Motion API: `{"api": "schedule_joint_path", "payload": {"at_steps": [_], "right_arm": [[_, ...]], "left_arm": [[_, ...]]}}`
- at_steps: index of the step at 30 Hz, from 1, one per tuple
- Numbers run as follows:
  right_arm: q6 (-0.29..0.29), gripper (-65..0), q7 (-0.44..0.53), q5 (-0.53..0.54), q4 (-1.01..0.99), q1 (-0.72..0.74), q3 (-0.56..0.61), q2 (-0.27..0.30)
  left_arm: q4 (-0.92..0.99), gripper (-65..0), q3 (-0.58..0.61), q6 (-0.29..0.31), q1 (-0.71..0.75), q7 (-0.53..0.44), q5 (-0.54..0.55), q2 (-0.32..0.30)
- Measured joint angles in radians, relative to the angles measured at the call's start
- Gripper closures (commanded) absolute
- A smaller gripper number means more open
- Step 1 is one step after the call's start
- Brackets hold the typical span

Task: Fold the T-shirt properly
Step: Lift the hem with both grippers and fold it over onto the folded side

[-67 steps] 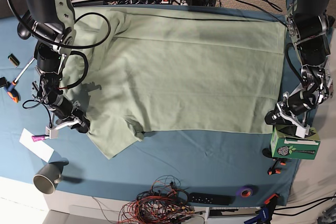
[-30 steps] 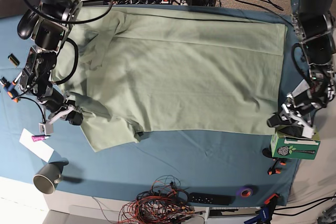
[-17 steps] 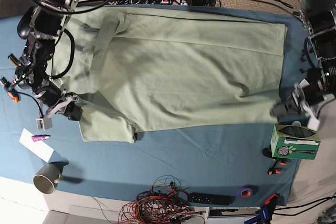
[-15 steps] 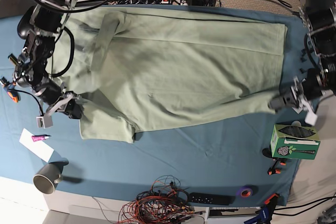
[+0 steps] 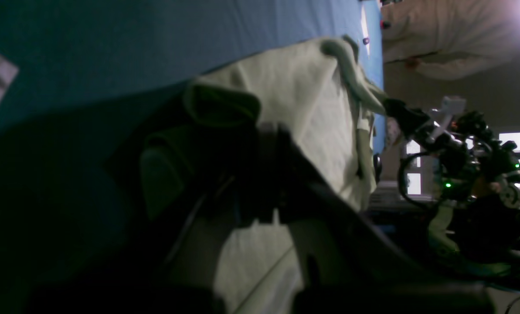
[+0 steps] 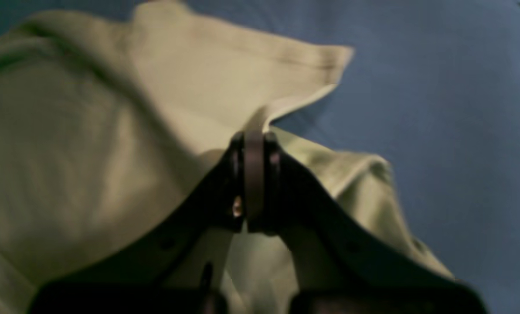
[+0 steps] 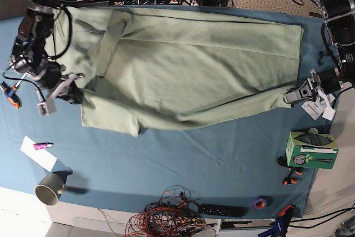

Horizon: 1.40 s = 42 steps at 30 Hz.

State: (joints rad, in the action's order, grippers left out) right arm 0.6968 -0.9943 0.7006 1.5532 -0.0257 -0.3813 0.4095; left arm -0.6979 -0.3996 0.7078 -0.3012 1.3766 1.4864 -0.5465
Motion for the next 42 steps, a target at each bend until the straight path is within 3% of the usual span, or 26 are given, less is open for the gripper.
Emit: {"api": "schedule_joint_path", "payload": {"at_steps": [6, 16, 20, 25, 38, 42], "right_arm": [[0.000, 0.0, -0.002, 0.000, 0.004, -0.022, -0.003, 0.059], [0.000, 0.0, -0.023, 0.009, 0.005, -0.027, -0.015, 0.058], [0.000, 0.0, -0.053, 0.084, 0.005, -0.027, -0.015, 0.058], [0.000, 0.0, -0.071, 0.099, 0.006, -0.040, -0.015, 0.058], [0.000, 0.0, -0.083, 0.094, 0.149, -0.192, -0.017, 0.067], [0.000, 0.0, -0.090, 0.047, 0.150, -0.202, -0.023, 0.067]], "left_arm": [[-0.032, 0.0, 0.000, -0.004, 0.008, 0.008, -0.016, 0.001], [-0.186, 0.0, 0.002, -0.011, 0.048, 0.014, -0.027, 0.000], [-0.270, 0.0, 0.002, -0.011, 0.107, 0.016, -0.030, -0.005], [-0.342, 0.0, 0.003, -0.011, 0.169, 0.018, -0.029, -0.029], [-0.352, 0.0, 0.004, -0.011, 0.203, 0.019, -0.027, -0.047], [-0.352, 0.0, 0.004, -0.011, 0.203, 0.019, -0.027, -0.055]]}}
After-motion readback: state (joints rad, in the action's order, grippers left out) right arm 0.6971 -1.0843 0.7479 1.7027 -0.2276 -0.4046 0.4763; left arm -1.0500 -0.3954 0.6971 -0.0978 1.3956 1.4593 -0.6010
